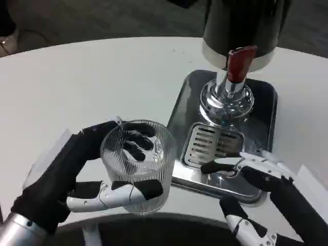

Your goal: Grasp the cup under the faucet to collect the drink, then remove the cup.

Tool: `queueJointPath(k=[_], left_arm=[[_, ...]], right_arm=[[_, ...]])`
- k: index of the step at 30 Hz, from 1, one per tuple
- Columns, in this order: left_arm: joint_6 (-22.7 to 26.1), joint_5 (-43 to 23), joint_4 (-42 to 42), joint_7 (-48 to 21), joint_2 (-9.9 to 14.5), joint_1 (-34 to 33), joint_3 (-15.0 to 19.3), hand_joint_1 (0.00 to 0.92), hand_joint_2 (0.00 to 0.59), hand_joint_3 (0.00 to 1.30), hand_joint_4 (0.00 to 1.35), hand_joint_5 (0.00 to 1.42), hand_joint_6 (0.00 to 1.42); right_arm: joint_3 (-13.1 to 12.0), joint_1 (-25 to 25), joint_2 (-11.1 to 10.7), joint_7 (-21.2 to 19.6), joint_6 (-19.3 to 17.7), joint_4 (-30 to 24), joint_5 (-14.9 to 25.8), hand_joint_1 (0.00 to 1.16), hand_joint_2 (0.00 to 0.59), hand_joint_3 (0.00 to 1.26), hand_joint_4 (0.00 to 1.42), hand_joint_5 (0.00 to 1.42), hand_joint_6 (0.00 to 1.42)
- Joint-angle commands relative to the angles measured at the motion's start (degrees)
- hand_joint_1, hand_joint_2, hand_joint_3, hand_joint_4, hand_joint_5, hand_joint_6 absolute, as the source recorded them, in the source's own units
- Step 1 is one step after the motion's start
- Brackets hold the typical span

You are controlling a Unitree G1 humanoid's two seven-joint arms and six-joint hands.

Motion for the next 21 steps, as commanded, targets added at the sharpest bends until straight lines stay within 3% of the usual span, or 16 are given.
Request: queueJointPath(k=[1, 12, 21], left_arm=[[-0.75, -1.2, 0.08, -0.2, 0.34, -0.73, 0.02, 0.596, 0.105, 0.81, 0.94, 1.08, 0.78], [-0.99, -1.42, 0.28, -0.24, 0.49, -0.54, 0.2, 0.588, 0.104, 0.81, 0.94, 1.08, 0.78], [-0.85, -1.06, 0.54, -0.11, 0.24, -1.08, -0.37, 0.585, 0.103, 0.81, 0.95, 1.08, 0.78]], right_arm=[[0.49, -0.05, 0.23, 0.55, 0.37, -0.74, -0.44, 0.39, 0.526, 0.35, 0.28, 0.18, 0.06], [0.69, 2.2, 0.42, 0.4, -1.53, -1.62, 1.67, 0.42, 0.517, 0.14, 0.14, 0.06, 0.05], [0.96, 3.89, 0.99, 0.41, -1.86, -1.99, 1.81, 0.44, 0.516, 0.13, 0.12, 0.05, 0.05]])
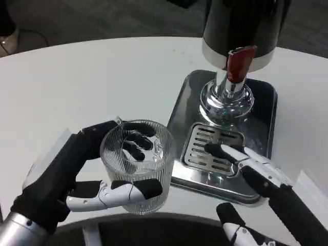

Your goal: Grasp the cup under the faucet to collect the drink, then remove the cup.

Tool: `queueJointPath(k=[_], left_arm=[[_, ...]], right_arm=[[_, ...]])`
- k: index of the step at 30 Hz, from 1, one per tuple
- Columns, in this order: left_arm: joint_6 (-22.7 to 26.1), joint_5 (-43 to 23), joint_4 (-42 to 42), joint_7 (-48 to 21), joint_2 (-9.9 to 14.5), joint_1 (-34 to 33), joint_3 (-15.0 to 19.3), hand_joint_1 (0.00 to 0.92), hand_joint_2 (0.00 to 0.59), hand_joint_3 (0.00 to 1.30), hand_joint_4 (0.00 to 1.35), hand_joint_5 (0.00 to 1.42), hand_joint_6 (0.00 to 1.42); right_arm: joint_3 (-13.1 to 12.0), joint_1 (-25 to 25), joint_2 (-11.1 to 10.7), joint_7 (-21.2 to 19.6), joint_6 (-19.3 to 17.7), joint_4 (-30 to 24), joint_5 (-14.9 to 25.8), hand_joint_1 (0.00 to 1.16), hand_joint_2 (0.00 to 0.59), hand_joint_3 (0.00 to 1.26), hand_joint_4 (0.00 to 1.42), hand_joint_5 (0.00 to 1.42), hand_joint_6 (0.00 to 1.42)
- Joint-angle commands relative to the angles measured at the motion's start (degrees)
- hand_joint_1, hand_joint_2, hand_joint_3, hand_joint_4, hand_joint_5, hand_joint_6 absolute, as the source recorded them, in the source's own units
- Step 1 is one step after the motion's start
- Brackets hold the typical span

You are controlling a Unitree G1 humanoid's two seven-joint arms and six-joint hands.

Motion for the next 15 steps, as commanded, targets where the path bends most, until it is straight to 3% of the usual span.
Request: queueJointPath(k=[1, 15], left_arm=[[-0.87, -0.95, 0.48, -0.07, -0.02, -1.1, -0.52, 0.585, 0.103, 0.81, 0.95, 1.08, 0.78], [-1.56, 0.01, 9.61, 0.63, -1.21, -10.25, -3.26, 0.584, 0.103, 0.81, 0.95, 1.08, 0.78]], right_arm=[[0.19, 1.0, 0.19, -0.1, -1.18, -0.83, 0.27, 0.44, 0.516, 0.13, 0.12, 0.05, 0.05], [0.2, 2.47, 0.77, -0.52, -1.34, -0.98, 0.03, 0.44, 0.508, 0.16, 0.13, 0.05, 0.05]])
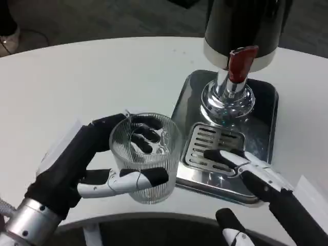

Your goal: Grasp the cup under the faucet to collect the drink, then remove the cup.

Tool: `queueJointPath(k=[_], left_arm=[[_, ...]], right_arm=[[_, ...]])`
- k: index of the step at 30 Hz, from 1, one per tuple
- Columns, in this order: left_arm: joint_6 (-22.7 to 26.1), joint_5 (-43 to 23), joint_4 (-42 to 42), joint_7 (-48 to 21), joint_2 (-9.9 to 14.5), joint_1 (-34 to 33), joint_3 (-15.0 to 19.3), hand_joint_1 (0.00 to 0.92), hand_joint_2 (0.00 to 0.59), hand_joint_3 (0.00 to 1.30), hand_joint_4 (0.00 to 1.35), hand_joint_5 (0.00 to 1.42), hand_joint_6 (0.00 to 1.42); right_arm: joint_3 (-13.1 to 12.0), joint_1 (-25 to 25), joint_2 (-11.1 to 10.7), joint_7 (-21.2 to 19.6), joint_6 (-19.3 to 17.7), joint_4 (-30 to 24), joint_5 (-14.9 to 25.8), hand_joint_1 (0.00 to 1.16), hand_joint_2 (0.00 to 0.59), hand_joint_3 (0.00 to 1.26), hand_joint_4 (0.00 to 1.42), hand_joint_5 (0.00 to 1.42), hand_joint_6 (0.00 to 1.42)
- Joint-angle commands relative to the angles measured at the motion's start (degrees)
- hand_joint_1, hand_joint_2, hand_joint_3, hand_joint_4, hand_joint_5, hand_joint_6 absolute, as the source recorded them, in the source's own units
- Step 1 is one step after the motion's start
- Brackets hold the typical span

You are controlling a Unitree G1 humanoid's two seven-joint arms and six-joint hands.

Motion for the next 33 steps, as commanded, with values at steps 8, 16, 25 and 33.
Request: queueJointPath(k=[8, 16, 25, 33], left_arm=[[-3.69, 2.63, 8.79, 2.03, -1.26, -7.68, -2.44, 0.584, 0.103, 0.81, 0.94, 1.08, 0.78], [-6.89, 4.76, 14.17, 4.04, -1.06, -9.84, -2.22, 0.584, 0.107, 0.81, 0.94, 1.08, 0.78], [-12.33, 9.6, 26.99, 8.07, -0.83, -18.81, -2.97, 0.577, 0.113, 0.8, 0.93, 1.08, 0.78], [-15.63, 13.3, 36.83, 11.73, -1.48, -24.76, -5.5, 0.574, 0.113, 0.8, 0.93, 1.07, 0.78]], right_arm=[[-0.51, 1.55, 0.66, -0.7, -1.21, -0.8, 0.11, 0.44, 0.508, 0.17, 0.14, 0.06, 0.05], [-0.69, 2.14, 0.8, -0.93, -1.48, -0.62, 0.28, 0.44, 0.507, 0.18, 0.15, 0.07, 0.05], [-1.18, 2.28, 0.78, -0.88, -1.58, -1.05, 0.41, 0.44, 0.507, 0.18, 0.15, 0.07, 0.06], [-1.77, 2.76, 0.85, -0.73, -1.39, -1.51, 0.68, 0.44, 0.507, 0.19, 0.15, 0.07, 0.06]])
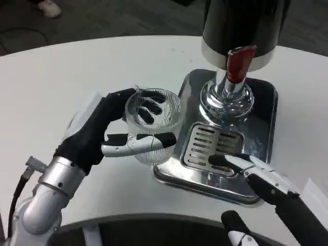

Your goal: Grasp the cup under the faucet to collect the drink, then remove the cup.

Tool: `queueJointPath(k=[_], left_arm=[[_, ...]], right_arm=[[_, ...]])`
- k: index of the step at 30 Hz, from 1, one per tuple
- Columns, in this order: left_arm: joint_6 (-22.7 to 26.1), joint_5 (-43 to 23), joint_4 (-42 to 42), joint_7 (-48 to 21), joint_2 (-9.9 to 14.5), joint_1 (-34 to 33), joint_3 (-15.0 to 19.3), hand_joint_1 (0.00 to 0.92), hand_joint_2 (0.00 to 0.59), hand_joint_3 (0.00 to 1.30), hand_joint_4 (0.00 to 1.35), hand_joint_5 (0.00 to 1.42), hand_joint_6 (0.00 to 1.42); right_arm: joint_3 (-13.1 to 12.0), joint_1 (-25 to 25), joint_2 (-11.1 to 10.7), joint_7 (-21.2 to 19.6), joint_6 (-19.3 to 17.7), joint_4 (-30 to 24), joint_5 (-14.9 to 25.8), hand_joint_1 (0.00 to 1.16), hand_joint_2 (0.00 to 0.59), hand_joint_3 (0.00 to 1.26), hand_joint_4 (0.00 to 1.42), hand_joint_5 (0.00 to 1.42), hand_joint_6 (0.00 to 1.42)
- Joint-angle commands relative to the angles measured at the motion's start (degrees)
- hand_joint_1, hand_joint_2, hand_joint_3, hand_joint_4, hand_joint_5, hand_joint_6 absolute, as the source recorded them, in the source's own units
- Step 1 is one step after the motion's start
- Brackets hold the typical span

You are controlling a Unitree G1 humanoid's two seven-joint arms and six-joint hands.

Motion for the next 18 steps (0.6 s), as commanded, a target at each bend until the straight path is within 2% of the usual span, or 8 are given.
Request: queueJointPath(k=[1, 18], left_arm=[[-3.02, 2.13, 4.58, 2.97, -0.69, -3.75, -1.87, 0.573, 0.112, 0.8, 0.93, 1.07, 0.78], [-4.32, 7.79, 17.55, 11.75, -4.43, -14.11, -7.33, 0.539, 0.122, 0.8, 0.93, 1.08, 0.79]], right_arm=[[-0.58, 0.6, 0.37, -0.22, -0.59, -0.97, 0.58, 0.44, 0.507, 0.19, 0.15, 0.07, 0.06], [-1.75, 1.38, 0.56, -0.05, -0.38, -1.61, 0.93, 0.44, 0.507, 0.2, 0.16, 0.08, 0.06]])
